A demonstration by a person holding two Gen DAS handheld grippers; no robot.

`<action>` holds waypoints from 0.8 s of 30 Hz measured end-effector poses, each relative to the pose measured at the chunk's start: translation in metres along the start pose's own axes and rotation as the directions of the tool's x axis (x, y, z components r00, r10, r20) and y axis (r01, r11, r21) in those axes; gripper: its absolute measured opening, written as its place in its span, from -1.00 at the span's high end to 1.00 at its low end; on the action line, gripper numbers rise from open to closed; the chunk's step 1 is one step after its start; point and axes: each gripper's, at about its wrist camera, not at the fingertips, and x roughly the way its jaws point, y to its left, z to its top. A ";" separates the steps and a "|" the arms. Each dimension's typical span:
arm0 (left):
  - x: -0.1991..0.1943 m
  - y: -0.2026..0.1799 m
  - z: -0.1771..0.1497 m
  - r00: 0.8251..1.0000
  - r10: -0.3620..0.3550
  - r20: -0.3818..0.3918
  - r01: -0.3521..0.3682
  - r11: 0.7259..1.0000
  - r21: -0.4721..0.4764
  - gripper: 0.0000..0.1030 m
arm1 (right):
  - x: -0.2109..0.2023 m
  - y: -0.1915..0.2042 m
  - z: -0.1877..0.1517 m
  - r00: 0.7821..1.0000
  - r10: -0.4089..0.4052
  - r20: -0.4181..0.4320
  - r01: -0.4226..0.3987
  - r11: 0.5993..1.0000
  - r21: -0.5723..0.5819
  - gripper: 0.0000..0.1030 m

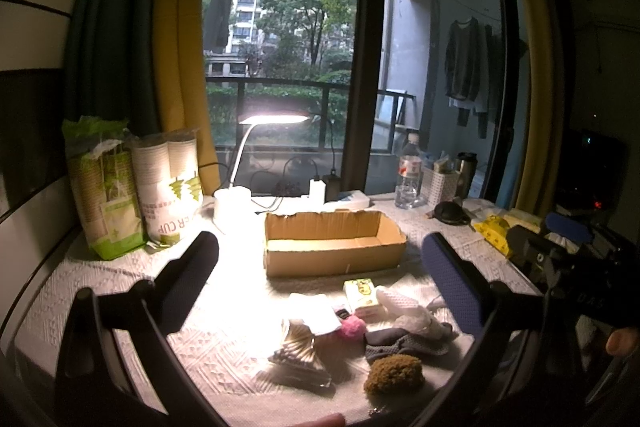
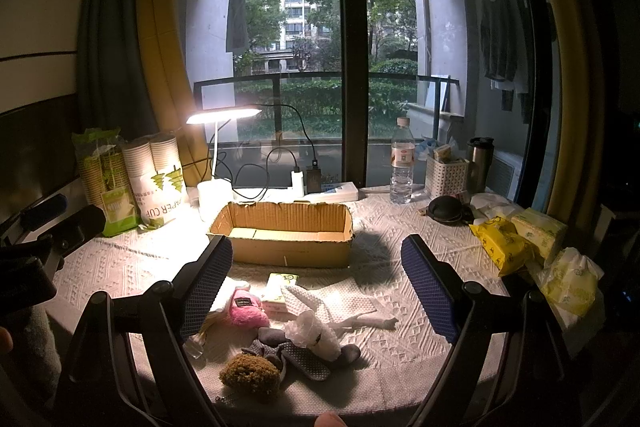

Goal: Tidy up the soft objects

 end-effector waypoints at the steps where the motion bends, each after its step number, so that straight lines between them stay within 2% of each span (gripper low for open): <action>1: 0.000 0.000 0.000 1.000 -0.001 0.001 0.001 1.000 0.000 -0.99 | 0.000 0.000 0.000 1.000 0.000 0.000 0.000 1.000 0.000 -0.72; 24: 0.001 0.000 0.001 1.000 0.000 -0.001 0.000 1.000 -0.004 -0.99 | 0.001 0.001 0.001 1.000 -0.001 0.000 0.001 1.000 -0.001 -0.72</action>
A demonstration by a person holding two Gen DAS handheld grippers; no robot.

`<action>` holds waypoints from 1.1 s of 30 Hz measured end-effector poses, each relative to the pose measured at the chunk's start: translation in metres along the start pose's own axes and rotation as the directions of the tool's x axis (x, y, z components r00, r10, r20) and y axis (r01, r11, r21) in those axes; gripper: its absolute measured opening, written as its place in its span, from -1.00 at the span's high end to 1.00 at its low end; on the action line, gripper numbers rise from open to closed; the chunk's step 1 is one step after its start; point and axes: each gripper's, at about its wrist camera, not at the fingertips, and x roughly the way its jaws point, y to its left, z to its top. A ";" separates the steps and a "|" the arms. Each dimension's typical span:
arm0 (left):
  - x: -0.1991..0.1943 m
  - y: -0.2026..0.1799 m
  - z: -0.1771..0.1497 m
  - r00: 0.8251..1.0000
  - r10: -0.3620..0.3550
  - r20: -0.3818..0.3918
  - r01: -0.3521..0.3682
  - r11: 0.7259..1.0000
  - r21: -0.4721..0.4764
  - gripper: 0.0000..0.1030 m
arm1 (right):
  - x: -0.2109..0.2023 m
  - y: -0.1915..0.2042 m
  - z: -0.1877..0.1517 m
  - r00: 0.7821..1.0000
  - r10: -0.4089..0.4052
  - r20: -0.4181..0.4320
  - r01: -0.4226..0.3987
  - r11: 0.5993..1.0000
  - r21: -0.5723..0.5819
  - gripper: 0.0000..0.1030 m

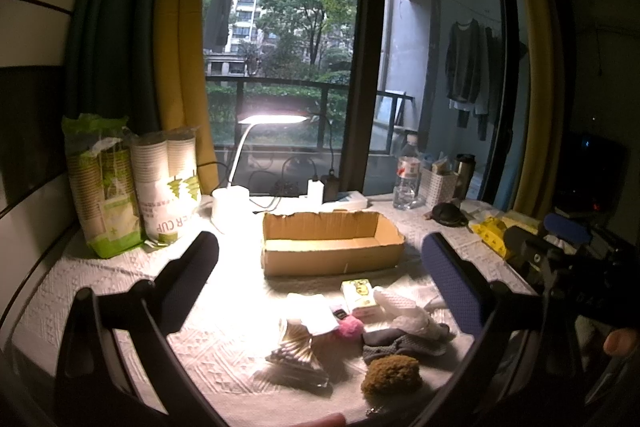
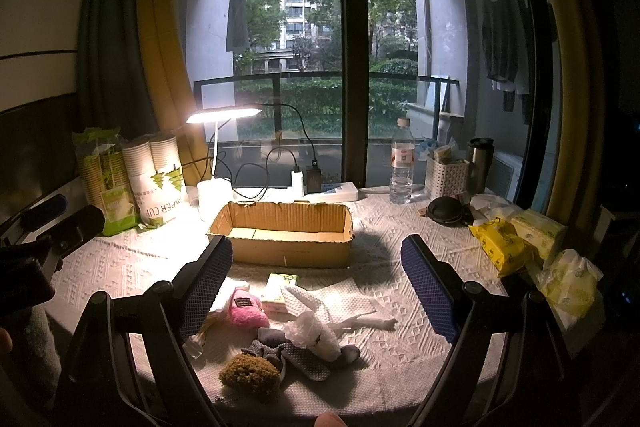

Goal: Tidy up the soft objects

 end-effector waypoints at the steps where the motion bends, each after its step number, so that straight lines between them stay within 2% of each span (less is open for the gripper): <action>1: 0.000 0.000 -0.001 1.000 0.000 0.000 0.000 1.000 -0.003 -0.99 | 0.000 -0.001 0.000 1.000 -0.001 0.000 0.001 1.000 0.000 -0.72; 9: 0.014 -0.006 -0.010 0.999 -0.006 -0.051 0.006 1.000 -0.011 -0.99 | 0.007 -0.007 -0.006 0.999 -0.004 -0.035 0.005 1.000 0.014 -0.72; 16: 0.046 0.006 -0.027 0.989 0.016 -0.147 -0.022 0.999 -0.038 -0.99 | 0.032 -0.015 -0.014 0.995 -0.021 -0.102 0.023 1.000 0.015 -0.72; 27: 0.105 0.015 -0.049 0.958 0.034 -0.285 -0.042 0.999 -0.023 -0.97 | 0.087 -0.032 -0.034 0.974 -0.031 -0.225 0.041 0.998 0.039 -0.72; 33: 0.135 0.017 -0.068 0.930 0.042 -0.366 -0.050 0.999 -0.013 -0.97 | 0.117 -0.041 -0.048 0.955 -0.025 -0.295 0.039 0.998 0.044 -0.72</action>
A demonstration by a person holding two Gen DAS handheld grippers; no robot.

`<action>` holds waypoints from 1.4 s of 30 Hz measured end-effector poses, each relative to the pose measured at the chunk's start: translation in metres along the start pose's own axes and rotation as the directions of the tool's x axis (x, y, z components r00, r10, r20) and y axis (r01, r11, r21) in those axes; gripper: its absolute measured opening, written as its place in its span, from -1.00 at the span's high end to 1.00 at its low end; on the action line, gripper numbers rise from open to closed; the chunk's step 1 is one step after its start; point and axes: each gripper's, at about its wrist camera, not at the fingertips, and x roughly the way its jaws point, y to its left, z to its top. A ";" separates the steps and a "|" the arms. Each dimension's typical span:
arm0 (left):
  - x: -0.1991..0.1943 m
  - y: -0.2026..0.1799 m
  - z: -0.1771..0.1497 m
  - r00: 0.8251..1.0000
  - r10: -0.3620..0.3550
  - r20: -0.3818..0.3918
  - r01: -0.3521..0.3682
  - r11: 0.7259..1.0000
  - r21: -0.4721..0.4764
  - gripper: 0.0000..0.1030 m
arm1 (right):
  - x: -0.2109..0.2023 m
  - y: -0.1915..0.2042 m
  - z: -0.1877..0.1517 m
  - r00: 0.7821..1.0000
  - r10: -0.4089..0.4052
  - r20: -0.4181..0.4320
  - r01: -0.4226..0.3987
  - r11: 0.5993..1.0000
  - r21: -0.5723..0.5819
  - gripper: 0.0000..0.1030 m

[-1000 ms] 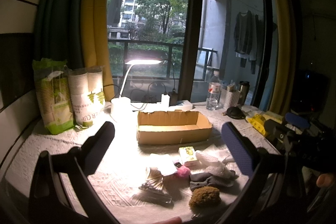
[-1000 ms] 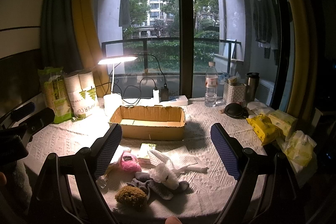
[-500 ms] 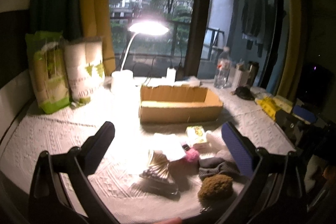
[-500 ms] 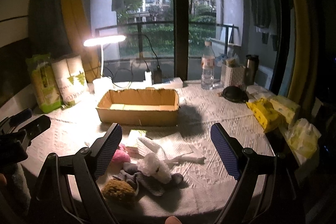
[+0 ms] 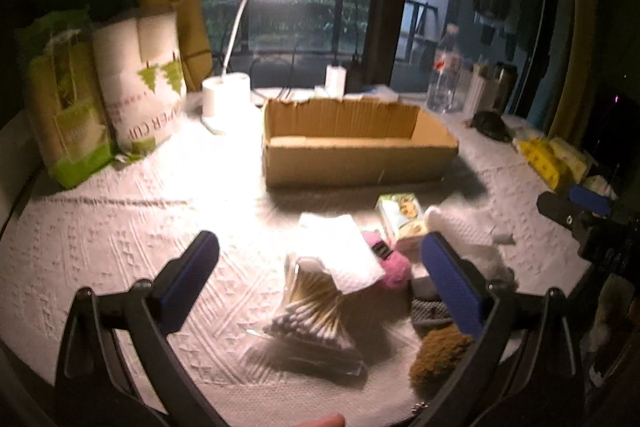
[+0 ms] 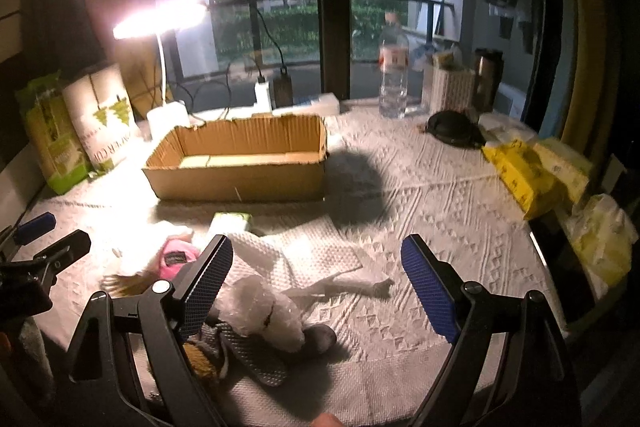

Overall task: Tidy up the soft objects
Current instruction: 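Grasp the clear plastic bag with the right tool while the left tool reaches the cotton swab bag, then grasp the cotton swab bag with the left tool while the right tool lifts its bag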

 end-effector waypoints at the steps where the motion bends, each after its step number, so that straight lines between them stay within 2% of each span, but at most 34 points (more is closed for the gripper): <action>1: 0.004 0.000 -0.002 1.000 0.003 -0.012 -0.003 1.000 0.002 -0.97 | 0.004 0.000 -0.002 1.000 0.001 -0.010 -0.001 1.000 -0.002 -0.72; 11: 0.032 0.008 -0.026 0.994 0.031 -0.104 -0.029 0.999 0.022 -0.97 | 0.025 0.007 -0.032 0.993 0.043 -0.110 -0.044 0.999 -0.008 -0.72; 20: 0.056 0.009 -0.039 0.981 0.048 -0.188 -0.040 0.998 0.049 -0.94 | 0.044 0.017 -0.043 0.979 0.143 -0.148 -0.147 0.989 -0.017 -0.72; 22: 0.063 0.010 -0.040 0.977 0.048 -0.210 -0.038 0.998 0.050 -0.72 | 0.050 0.017 -0.043 0.975 0.157 -0.159 -0.160 0.987 -0.009 -0.72; 26: 0.069 0.009 -0.041 0.973 0.038 -0.230 -0.024 0.998 0.063 -0.68 | 0.059 0.019 -0.043 0.968 0.177 -0.179 -0.179 0.984 0.003 -0.72; 28: 0.072 0.008 -0.042 0.969 0.021 -0.246 -0.003 0.997 0.073 -0.35 | 0.062 0.019 -0.044 0.962 0.195 -0.193 -0.195 0.981 0.017 -0.71; 30: 0.075 0.006 -0.043 0.964 0.010 -0.265 0.012 0.997 0.080 -0.17 | 0.062 0.020 -0.044 0.960 0.202 -0.193 -0.202 0.979 0.018 -0.51; 32: 0.073 0.005 -0.044 0.966 0.012 -0.258 0.009 0.997 0.082 -0.11 | 0.061 0.021 -0.044 0.961 0.201 -0.192 -0.203 0.979 0.011 -0.22; 34: 0.070 0.005 -0.044 0.967 0.003 -0.255 0.018 0.997 0.078 0.00 | 0.059 0.021 -0.044 0.961 0.203 -0.189 -0.205 0.979 0.008 -0.16; 38: 0.062 0.008 -0.044 0.971 -0.005 -0.241 0.020 0.998 0.061 0.04 | 0.051 0.022 -0.042 0.966 0.199 -0.166 -0.203 0.979 -0.005 -0.07; 42: 0.048 0.011 -0.040 0.978 -0.006 -0.210 0.017 0.999 0.049 0.04 | 0.038 0.021 -0.036 0.972 0.195 -0.132 -0.200 0.980 -0.021 -0.06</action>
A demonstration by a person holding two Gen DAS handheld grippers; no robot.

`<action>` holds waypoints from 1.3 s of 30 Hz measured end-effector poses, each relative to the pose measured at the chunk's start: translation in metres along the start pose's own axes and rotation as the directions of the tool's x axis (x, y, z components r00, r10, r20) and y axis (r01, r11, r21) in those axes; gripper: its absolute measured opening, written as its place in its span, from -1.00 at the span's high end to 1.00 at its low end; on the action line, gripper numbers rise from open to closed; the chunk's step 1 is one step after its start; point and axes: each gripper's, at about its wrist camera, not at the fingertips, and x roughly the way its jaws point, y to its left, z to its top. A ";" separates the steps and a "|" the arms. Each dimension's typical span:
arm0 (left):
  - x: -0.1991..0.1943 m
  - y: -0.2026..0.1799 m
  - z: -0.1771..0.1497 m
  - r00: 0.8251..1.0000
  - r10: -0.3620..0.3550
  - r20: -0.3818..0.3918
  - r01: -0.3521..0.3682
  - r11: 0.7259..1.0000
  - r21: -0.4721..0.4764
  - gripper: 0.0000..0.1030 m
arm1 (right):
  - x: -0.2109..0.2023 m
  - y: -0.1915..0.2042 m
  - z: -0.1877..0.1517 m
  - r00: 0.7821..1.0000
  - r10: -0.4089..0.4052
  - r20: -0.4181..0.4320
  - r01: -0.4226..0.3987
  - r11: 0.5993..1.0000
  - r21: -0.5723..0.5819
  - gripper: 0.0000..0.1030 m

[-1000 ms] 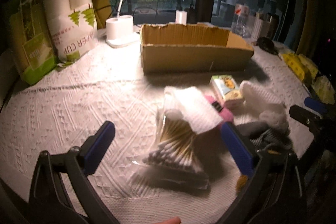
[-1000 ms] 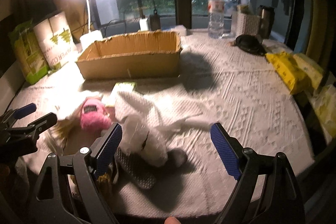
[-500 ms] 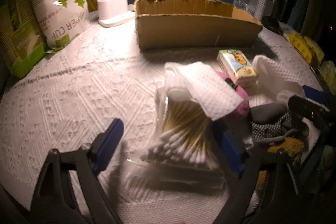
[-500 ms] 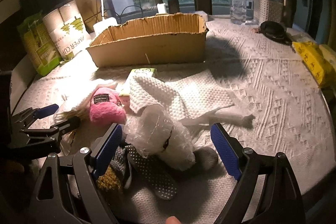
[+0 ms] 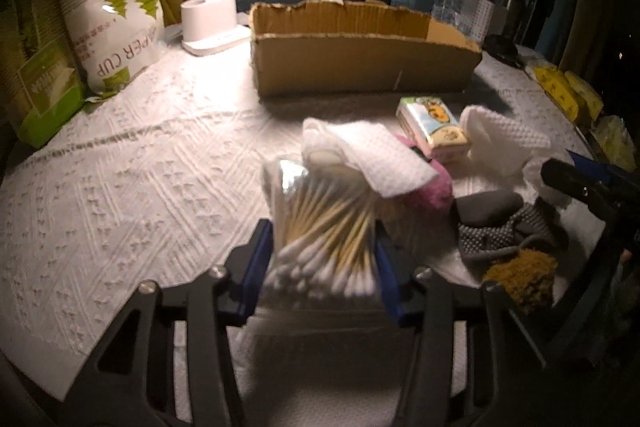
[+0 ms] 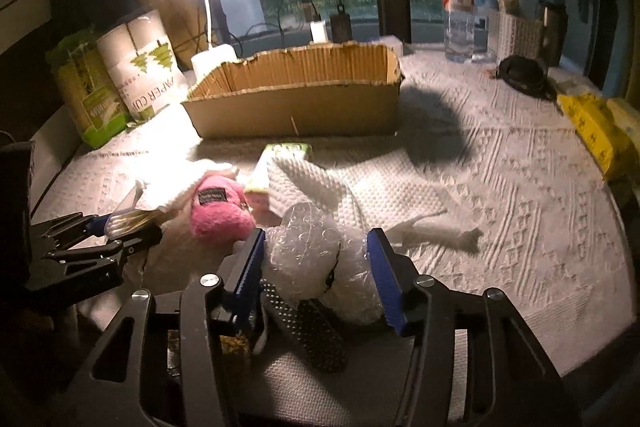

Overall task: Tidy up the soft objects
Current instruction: 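Grasp the cotton swab bag with the left tool while the right tool lifts its bag, then carry the cotton swab bag in the left tool and plastic bag in the right tool over the box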

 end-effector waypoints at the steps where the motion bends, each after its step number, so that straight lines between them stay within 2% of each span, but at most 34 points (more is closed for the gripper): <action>1: -0.004 0.000 0.000 1.000 0.001 0.009 -0.001 1.000 -0.002 0.04 | -0.004 0.001 0.001 1.000 -0.003 0.011 0.003 1.000 -0.002 -0.06; 12: -0.054 0.005 0.014 0.991 0.004 0.136 -0.001 1.000 -0.026 0.04 | -0.042 0.011 0.016 0.994 0.021 0.103 -0.017 0.999 -0.039 -0.06; 19: -0.069 0.001 0.033 0.981 0.000 0.196 0.003 1.000 -0.016 0.04 | -0.064 0.013 0.035 0.984 0.025 0.176 -0.014 0.998 -0.060 -0.06; 27: -0.066 -0.010 0.066 0.971 -0.022 0.240 0.022 1.000 0.005 0.04 | -0.063 0.001 0.060 0.975 0.023 0.219 -0.007 0.997 -0.074 -0.06; 39: -0.045 -0.035 0.111 0.959 -0.077 0.272 0.066 0.997 0.049 0.04 | -0.039 -0.022 0.095 0.966 0.013 0.258 0.008 0.997 -0.079 -0.06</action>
